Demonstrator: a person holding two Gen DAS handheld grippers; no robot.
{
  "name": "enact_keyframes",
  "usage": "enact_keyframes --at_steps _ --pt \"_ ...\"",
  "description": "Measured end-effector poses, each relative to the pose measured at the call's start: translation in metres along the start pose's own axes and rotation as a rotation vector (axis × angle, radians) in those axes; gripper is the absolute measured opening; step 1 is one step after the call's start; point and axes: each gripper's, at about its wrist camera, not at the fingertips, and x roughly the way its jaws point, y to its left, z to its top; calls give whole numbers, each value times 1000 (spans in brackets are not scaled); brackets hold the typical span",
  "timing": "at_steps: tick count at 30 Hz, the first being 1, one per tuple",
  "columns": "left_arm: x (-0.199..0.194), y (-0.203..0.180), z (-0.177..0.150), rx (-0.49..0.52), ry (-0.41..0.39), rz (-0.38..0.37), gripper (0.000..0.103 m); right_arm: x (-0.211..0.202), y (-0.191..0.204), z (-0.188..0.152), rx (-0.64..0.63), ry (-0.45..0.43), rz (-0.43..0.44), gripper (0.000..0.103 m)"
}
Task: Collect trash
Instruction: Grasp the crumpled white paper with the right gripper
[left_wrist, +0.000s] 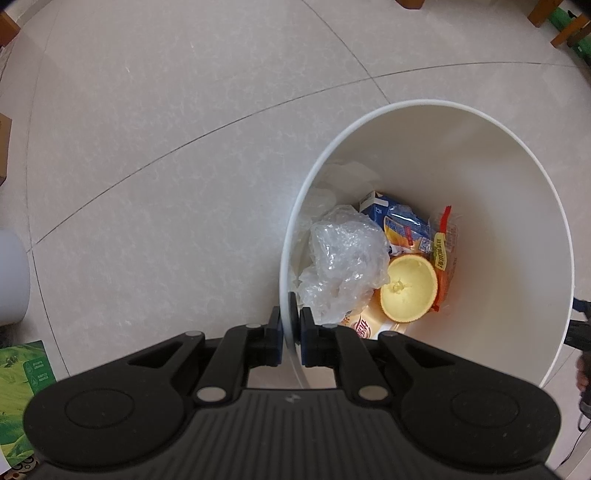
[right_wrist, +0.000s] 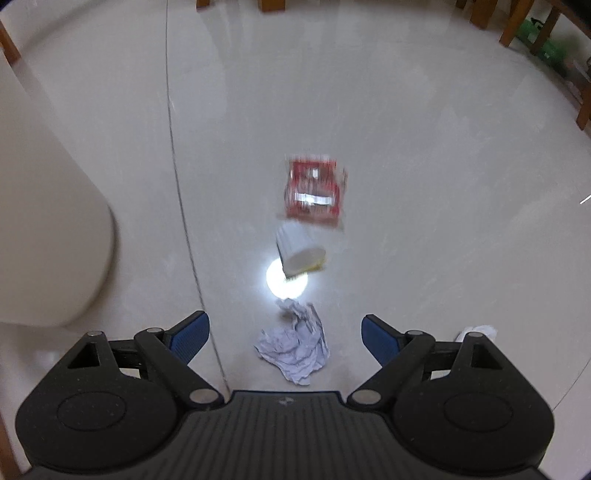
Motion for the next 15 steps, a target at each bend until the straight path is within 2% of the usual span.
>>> enact_keyframes --at_steps 6,12,15 --pt "1 -1 1 0 6 5 7 50 6 -13 12 69 -31 92" --pt "1 -2 0 5 4 10 7 72 7 -19 2 87 -59 92" --pt "1 -3 0 4 5 13 7 78 6 -18 1 92 -60 85"
